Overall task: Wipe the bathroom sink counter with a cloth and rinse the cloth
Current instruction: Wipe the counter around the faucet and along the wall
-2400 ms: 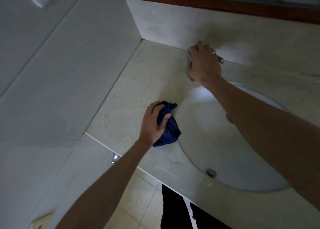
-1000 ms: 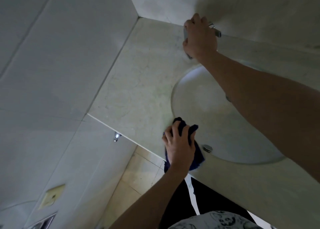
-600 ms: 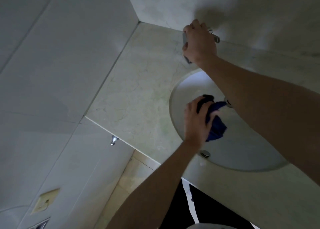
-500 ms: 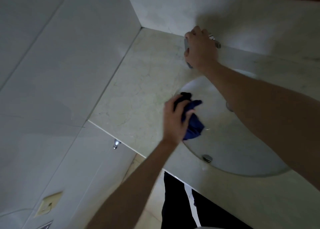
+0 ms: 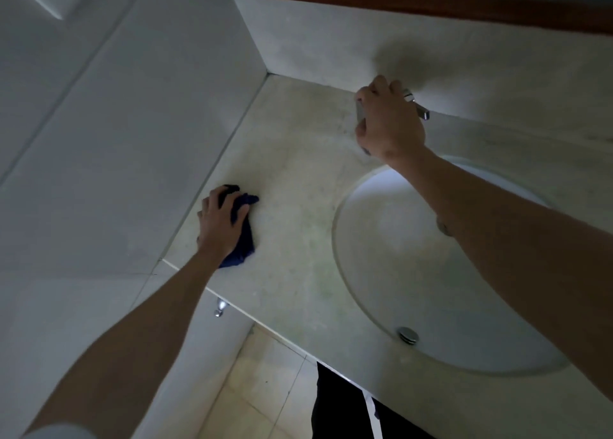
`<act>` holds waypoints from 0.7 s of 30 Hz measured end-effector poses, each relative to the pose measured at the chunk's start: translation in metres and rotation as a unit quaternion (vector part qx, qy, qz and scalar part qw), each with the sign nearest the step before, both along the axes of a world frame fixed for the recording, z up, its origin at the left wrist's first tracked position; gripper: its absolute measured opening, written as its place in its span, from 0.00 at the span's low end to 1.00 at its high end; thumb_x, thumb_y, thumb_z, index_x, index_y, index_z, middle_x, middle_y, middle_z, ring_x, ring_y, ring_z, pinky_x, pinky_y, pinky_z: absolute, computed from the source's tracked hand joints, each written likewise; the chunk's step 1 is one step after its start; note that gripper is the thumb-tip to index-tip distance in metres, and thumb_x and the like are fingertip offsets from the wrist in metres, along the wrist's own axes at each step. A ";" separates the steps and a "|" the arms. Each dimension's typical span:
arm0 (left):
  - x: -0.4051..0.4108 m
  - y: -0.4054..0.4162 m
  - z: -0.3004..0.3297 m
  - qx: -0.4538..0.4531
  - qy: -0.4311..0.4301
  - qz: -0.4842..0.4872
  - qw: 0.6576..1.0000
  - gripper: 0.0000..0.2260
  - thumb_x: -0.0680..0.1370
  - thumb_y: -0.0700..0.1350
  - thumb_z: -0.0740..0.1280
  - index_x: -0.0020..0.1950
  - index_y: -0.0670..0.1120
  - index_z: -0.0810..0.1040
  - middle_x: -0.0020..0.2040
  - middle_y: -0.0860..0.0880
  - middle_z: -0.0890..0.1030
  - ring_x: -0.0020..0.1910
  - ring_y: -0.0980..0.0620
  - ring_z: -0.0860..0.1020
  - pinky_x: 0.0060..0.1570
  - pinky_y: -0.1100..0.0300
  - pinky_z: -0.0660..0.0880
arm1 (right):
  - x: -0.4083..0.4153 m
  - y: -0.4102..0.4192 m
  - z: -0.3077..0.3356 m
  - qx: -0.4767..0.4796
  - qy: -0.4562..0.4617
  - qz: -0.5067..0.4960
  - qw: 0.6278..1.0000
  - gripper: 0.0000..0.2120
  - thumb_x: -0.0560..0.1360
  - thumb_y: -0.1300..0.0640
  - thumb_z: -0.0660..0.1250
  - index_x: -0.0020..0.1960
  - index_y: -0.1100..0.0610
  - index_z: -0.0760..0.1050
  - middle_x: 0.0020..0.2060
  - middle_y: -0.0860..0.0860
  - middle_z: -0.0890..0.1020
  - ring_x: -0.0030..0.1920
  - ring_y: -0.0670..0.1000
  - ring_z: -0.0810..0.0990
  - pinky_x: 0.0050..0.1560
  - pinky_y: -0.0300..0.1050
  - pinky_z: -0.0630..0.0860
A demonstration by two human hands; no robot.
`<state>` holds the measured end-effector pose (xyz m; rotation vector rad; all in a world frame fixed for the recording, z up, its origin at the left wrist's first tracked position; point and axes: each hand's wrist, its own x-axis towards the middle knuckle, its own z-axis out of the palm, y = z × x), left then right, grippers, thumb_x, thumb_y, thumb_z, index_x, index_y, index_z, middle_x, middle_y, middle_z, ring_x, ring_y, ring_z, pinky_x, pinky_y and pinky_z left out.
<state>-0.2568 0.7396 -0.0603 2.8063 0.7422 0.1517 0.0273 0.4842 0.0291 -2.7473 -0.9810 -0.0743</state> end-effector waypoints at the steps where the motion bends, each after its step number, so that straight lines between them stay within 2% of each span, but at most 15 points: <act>1: 0.009 -0.008 -0.002 0.002 -0.002 -0.006 1.000 0.17 0.83 0.56 0.61 0.69 0.50 0.74 0.72 0.47 0.68 0.66 0.39 0.68 0.64 0.41 0.67 | 0.000 0.000 0.000 -0.002 -0.001 -0.001 1.000 0.16 0.73 0.59 0.65 0.61 0.60 0.73 0.59 0.59 0.72 0.61 0.63 0.70 0.41 0.54 0.73; 5: 0.045 -0.073 -0.006 0.001 -0.017 -0.054 0.998 0.18 0.82 0.59 0.62 0.68 0.52 0.75 0.72 0.49 0.68 0.65 0.41 0.70 0.63 0.45 0.68 | -0.002 0.001 0.001 -0.001 0.000 0.001 1.000 0.17 0.74 0.59 0.66 0.62 0.61 0.73 0.59 0.60 0.72 0.61 0.63 0.71 0.44 0.57 0.76; 9: 0.084 -0.163 -0.006 -0.011 -0.060 -0.147 0.987 0.14 0.80 0.50 0.65 0.65 0.50 0.78 0.68 0.47 0.74 0.57 0.38 0.74 0.54 0.43 0.73 | -0.003 0.000 0.002 -0.012 0.010 0.000 1.000 0.17 0.75 0.58 0.65 0.62 0.60 0.72 0.60 0.60 0.71 0.62 0.63 0.70 0.40 0.55 0.75; 12: 0.102 -0.183 -0.005 -0.069 -0.093 -0.195 0.974 0.14 0.80 0.46 0.68 0.66 0.48 0.77 0.67 0.45 0.74 0.58 0.39 0.74 0.54 0.42 0.74 | -0.004 -0.001 0.005 -0.017 0.018 0.000 1.000 0.17 0.75 0.58 0.65 0.64 0.59 0.72 0.60 0.59 0.71 0.62 0.63 0.70 0.41 0.57 0.77; 15: 0.108 -0.157 0.005 -0.120 -0.183 -0.167 0.961 0.12 0.82 0.44 0.67 0.64 0.44 0.78 0.66 0.44 0.74 0.60 0.42 0.74 0.60 0.46 0.73 | -0.006 -0.002 0.007 -0.017 0.017 0.001 1.000 0.16 0.76 0.58 0.64 0.63 0.60 0.73 0.60 0.60 0.72 0.62 0.64 0.71 0.41 0.55 0.75; 17: 0.117 -0.118 0.017 -0.098 -0.249 -0.168 0.949 0.11 0.81 0.41 0.69 0.62 0.40 0.79 0.64 0.42 0.74 0.61 0.42 0.75 0.61 0.49 0.73 | -0.007 -0.001 0.010 -0.023 0.009 -0.004 1.000 0.15 0.77 0.57 0.62 0.62 0.61 0.73 0.61 0.60 0.72 0.62 0.64 0.71 0.40 0.54 0.73; 19: 0.133 -0.070 0.031 -0.054 -0.260 -0.190 0.945 0.10 0.81 0.42 0.68 0.61 0.39 0.79 0.64 0.41 0.74 0.61 0.40 0.75 0.62 0.49 0.73 | -0.009 -0.001 0.012 -0.031 0.005 -0.010 0.999 0.15 0.77 0.57 0.63 0.63 0.59 0.72 0.61 0.59 0.71 0.62 0.63 0.71 0.38 0.51 0.67; 21: 0.158 -0.022 0.040 -0.009 -0.236 -0.231 0.944 0.11 0.82 0.45 0.67 0.61 0.40 0.79 0.64 0.39 0.75 0.61 0.38 0.75 0.63 0.49 0.72 | -0.010 -0.001 0.011 -0.035 -0.003 -0.016 0.999 0.16 0.76 0.57 0.65 0.63 0.58 0.72 0.61 0.58 0.72 0.62 0.62 0.71 0.37 0.49 0.66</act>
